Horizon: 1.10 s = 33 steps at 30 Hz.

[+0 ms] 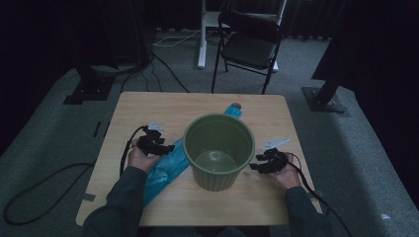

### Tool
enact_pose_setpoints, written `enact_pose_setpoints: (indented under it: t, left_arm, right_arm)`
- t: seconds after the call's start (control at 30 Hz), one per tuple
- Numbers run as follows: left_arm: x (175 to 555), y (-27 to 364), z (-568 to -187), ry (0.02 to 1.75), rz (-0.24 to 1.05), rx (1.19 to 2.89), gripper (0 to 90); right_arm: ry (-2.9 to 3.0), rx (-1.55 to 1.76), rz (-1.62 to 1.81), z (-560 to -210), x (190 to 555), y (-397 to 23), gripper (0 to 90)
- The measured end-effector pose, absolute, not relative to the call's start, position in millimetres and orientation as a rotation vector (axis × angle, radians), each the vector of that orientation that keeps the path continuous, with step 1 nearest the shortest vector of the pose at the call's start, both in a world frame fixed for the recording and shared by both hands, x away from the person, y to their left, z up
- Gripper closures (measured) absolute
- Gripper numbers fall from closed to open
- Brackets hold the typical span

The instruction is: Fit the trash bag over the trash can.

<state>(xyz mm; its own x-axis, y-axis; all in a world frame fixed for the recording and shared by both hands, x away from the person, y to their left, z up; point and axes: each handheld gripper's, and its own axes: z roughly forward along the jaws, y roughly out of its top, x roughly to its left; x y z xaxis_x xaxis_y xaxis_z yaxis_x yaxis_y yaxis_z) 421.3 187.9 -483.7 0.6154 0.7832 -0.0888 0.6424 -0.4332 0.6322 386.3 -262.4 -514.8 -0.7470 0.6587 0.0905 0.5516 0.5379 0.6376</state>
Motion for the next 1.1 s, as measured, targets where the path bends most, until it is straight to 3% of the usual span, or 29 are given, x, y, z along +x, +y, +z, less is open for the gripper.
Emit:
enact_pose_setpoints:
  t: [0.43,1.1]
  left_arm:
    - [438.7,184.4,-509.3,1.166,0.175,2.268,39.2]
    - [421.9,175.8,-519.1,1.109,0.181,2.339,40.6]
  right_arm:
    - [2.647,1.033,0.991,-516.8,386.1,-262.9,44.5]
    - [2.676,1.027,0.964,-519.8,385.4,-259.9,44.8]
